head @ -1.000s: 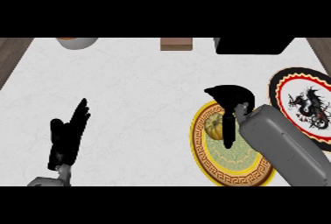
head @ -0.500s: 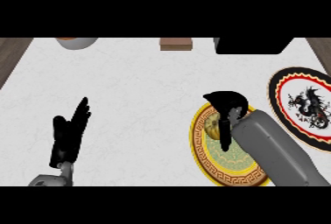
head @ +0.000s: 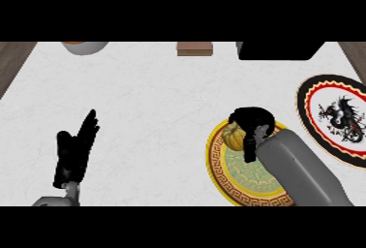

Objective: Pick the squash from the plate and place it in the plate

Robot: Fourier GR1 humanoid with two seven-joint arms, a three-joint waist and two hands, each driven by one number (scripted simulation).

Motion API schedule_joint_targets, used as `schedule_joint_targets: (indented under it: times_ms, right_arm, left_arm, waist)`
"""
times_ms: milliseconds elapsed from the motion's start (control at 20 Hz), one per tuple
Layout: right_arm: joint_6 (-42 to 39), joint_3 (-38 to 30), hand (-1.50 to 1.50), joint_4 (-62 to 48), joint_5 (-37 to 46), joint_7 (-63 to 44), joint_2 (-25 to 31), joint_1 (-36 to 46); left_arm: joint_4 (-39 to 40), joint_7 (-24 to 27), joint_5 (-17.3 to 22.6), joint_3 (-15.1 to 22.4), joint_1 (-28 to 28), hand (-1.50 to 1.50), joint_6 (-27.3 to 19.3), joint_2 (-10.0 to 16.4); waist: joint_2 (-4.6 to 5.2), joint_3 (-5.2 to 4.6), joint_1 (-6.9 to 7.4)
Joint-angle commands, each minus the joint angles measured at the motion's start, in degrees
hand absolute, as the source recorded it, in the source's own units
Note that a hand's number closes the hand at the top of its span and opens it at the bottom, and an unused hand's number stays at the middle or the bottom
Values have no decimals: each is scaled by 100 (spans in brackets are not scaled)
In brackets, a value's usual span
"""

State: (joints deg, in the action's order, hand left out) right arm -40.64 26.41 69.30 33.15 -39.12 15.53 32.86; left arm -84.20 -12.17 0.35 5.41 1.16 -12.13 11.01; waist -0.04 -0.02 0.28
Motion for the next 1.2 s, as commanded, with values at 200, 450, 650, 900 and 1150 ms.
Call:
schedule_joint_targets:
  times_ms: [200,450,650,900,1150]
  right_arm:
    - [262,142,150,14,878,1122,210,-245]
    - [807,-204,150,26,1210,1542,422,-168]
    - [2541,-930,150,185,1006,2020,370,-782]
    - [3756,-1665,150,156,1143,2336,601,-787]
    - [4368,-2036,150,482,1251,2683,792,-857]
  left_arm:
    - [29,158,-92,-74,-179,0,207,-74]
    - [1,-51,-293,-68,104,0,-75,-298]
    - [-90,-25,-114,-186,-32,0,132,-111]
    - [-7,-151,-162,-206,119,0,54,-162]
    - [-125,-203,-48,-269,142,0,197,-139]
  waist:
    - [5,2,-3]
    - [10,4,-10]
    - [16,17,-71]
    - [6,9,-69]
    - [0,5,-36]
